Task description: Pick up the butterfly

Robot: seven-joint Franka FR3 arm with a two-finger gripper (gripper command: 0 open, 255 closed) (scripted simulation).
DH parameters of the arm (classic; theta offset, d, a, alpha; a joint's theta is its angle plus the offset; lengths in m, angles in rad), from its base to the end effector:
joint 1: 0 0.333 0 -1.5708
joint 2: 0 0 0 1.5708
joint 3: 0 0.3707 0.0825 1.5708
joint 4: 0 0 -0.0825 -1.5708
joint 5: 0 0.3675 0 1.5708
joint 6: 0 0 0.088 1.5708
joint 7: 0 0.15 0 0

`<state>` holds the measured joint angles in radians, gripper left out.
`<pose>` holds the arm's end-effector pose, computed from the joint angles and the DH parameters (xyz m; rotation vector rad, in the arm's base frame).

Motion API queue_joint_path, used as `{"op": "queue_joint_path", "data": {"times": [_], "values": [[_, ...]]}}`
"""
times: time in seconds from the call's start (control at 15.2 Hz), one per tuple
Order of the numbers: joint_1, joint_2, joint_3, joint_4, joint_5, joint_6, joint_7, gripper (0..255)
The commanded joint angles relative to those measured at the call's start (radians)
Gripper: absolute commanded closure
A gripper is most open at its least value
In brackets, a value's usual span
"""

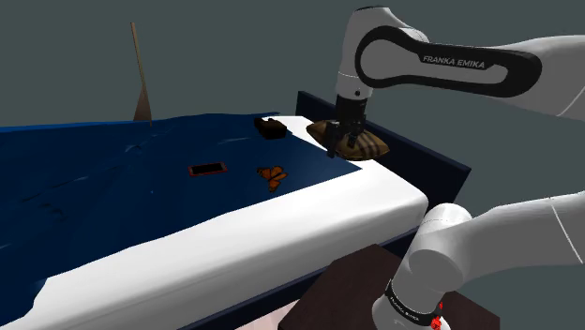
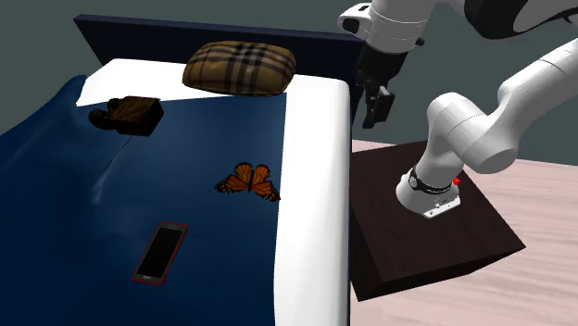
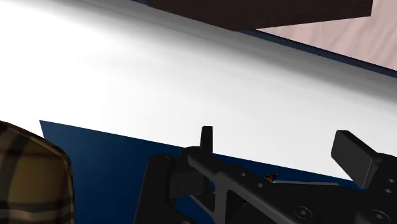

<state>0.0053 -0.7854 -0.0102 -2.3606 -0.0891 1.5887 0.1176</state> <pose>0.2541 -0.0155 0.5860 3.0551 -0.1813 0.0278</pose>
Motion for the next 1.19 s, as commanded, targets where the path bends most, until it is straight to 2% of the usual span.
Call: {"op": "queue_joint_path", "data": {"times": [0.0, 0.53, 1.12], "values": [[0.0, 0.0, 0.0, 0.0, 0.0, 0.0, 0.0, 0], [0.001, 0.259, 0.002, 0.028, -0.069, 0.242, -0.032, 0], [-0.006, 0.588, 0.012, 0.163, -0.159, 0.447, -0.041, 0]]}}
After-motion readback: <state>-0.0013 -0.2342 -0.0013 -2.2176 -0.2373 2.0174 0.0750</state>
